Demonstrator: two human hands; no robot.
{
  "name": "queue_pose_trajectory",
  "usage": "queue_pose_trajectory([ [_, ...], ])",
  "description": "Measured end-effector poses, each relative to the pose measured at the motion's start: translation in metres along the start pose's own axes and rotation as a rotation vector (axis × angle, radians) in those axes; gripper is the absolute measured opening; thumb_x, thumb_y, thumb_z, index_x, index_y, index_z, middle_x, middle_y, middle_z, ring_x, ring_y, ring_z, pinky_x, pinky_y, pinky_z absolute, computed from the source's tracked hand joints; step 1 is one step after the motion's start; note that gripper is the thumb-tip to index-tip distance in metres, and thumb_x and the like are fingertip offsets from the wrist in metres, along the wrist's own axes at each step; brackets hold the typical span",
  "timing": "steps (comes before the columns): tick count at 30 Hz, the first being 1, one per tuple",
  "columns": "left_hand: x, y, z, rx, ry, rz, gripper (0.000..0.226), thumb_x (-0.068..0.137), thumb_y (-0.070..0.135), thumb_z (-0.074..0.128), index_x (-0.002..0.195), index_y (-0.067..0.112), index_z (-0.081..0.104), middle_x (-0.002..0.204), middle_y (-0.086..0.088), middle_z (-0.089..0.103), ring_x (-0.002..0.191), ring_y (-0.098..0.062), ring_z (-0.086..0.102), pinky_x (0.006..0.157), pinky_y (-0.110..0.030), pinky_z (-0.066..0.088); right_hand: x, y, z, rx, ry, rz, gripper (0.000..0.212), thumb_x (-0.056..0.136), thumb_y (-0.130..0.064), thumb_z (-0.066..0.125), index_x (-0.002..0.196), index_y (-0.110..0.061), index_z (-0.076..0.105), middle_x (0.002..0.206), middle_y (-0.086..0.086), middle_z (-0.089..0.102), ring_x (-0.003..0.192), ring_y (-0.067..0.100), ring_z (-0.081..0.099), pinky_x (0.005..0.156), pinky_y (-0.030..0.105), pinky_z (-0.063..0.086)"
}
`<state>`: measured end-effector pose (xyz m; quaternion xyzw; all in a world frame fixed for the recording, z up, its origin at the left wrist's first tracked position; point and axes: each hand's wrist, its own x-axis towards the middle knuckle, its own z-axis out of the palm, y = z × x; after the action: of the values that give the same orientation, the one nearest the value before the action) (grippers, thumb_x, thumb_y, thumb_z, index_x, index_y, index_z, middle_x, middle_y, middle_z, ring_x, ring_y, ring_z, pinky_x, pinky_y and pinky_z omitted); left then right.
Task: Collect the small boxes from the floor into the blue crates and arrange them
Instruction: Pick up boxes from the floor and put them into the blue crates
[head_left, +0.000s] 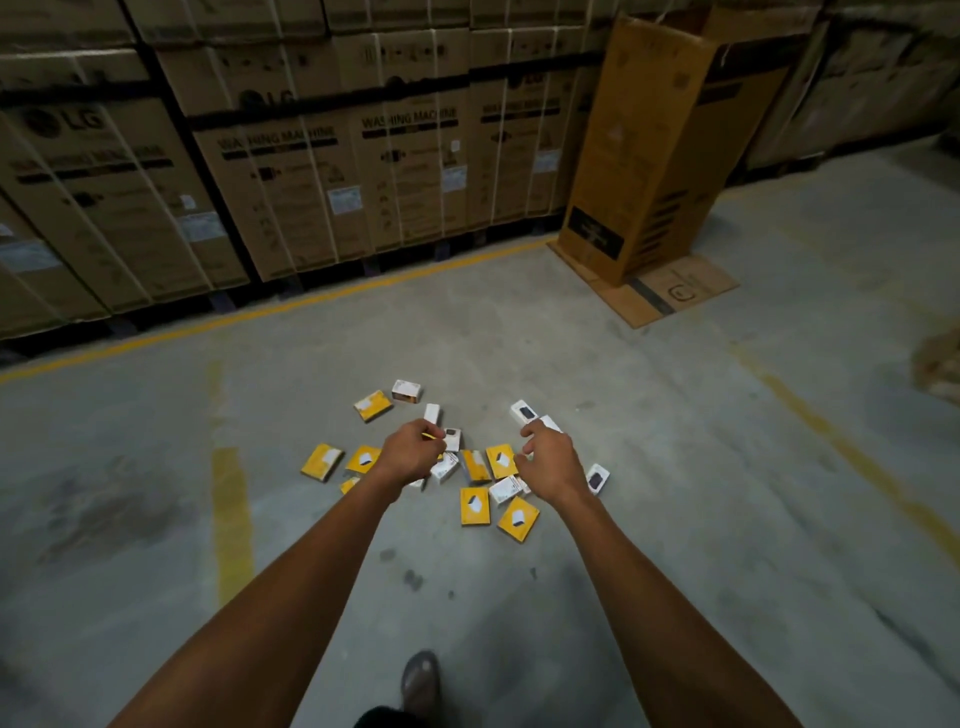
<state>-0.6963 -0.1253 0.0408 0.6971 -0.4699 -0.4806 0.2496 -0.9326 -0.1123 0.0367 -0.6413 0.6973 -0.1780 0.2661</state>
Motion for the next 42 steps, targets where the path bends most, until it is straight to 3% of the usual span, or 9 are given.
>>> queue_pose_trajectory([
  [5,0.063,0.022,0.015,0.048,-0.022,0.004,0.012,0.096,0.015,0.063,0.107,0.014,0.068,0.096,-0.007,0.07,0.077,-0.024,0.067,0.077,-0.039,0.061,0.057,0.021,0.001,-0.008,0.01,0.019,0.039,0.086,-0.019,0.074,0.124,-0.017,0.062,0.106,0.003,0.069,0.109,0.027,0.065,0.089,0.04,0.055],
  [10,0.127,0.029,0.033,0.139,-0.038,0.014,0.014,0.091,0.023,0.068,0.105,0.022,0.068,0.102,-0.004,0.072,0.103,-0.03,0.071,0.092,-0.047,0.06,0.112,0.047,0.003,-0.04,0.001,0.02,0.045,0.085,-0.025,0.079,0.125,-0.017,0.061,0.113,0.006,0.068,0.109,0.027,0.065,0.094,0.038,0.053],
  [15,0.17,0.036,0.065,0.247,-0.018,0.033,0.02,0.091,0.022,0.068,0.111,0.018,0.068,0.105,-0.009,0.075,0.105,-0.032,0.069,0.089,-0.035,0.054,0.158,0.076,0.008,-0.035,-0.018,-0.018,0.049,0.085,-0.029,0.081,0.127,-0.021,0.058,0.124,0.006,0.062,0.116,0.027,0.062,0.094,0.043,0.054],
  [21,0.221,0.006,0.123,0.411,0.052,0.053,0.041,0.092,0.022,0.07,0.13,0.009,0.06,0.121,-0.025,0.061,0.121,-0.039,0.054,0.095,-0.041,0.045,0.209,0.144,0.047,-0.08,-0.108,-0.116,0.047,0.089,-0.033,0.077,0.129,-0.024,0.055,0.128,0.002,0.059,0.12,0.028,0.058,0.093,0.045,0.053],
  [25,0.262,-0.044,0.174,0.442,0.061,-0.001,0.053,0.092,0.027,0.074,0.14,0.011,0.055,0.136,-0.023,0.053,0.122,-0.041,0.058,0.102,-0.043,0.048,0.237,0.216,0.1,-0.104,-0.163,-0.137,0.051,0.09,-0.037,0.075,0.134,-0.023,0.053,0.13,0.003,0.057,0.122,0.029,0.055,0.094,0.044,0.052],
  [35,0.361,-0.228,0.287,0.521,0.047,-0.016,0.065,0.091,0.033,0.078,0.145,0.009,0.05,0.141,-0.021,0.052,0.13,-0.038,0.053,0.103,-0.041,0.044,0.279,0.362,0.273,-0.098,-0.2,-0.105,0.063,0.086,-0.045,0.079,0.137,-0.02,0.052,0.132,0.005,0.056,0.123,0.03,0.056,0.092,0.044,0.05],
  [38,0.388,-0.285,0.313,0.518,0.041,-0.02,0.067,0.09,0.036,0.079,0.143,0.007,0.05,0.138,-0.021,0.054,0.129,-0.038,0.053,0.103,-0.046,0.047,0.282,0.405,0.328,-0.091,-0.2,-0.122,0.061,0.083,-0.046,0.079,0.13,-0.015,0.055,0.124,0.009,0.058,0.117,0.034,0.057,0.089,0.047,0.052],
  [42,0.427,-0.353,0.342,0.499,0.083,-0.022,0.071,0.088,0.039,0.081,0.141,0.005,0.051,0.139,-0.022,0.054,0.127,-0.039,0.055,0.103,-0.049,0.049,0.295,0.465,0.397,-0.112,-0.197,-0.115,0.067,0.084,-0.047,0.078,0.137,-0.012,0.054,0.128,0.012,0.06,0.121,0.037,0.057,0.095,0.049,0.05],
])
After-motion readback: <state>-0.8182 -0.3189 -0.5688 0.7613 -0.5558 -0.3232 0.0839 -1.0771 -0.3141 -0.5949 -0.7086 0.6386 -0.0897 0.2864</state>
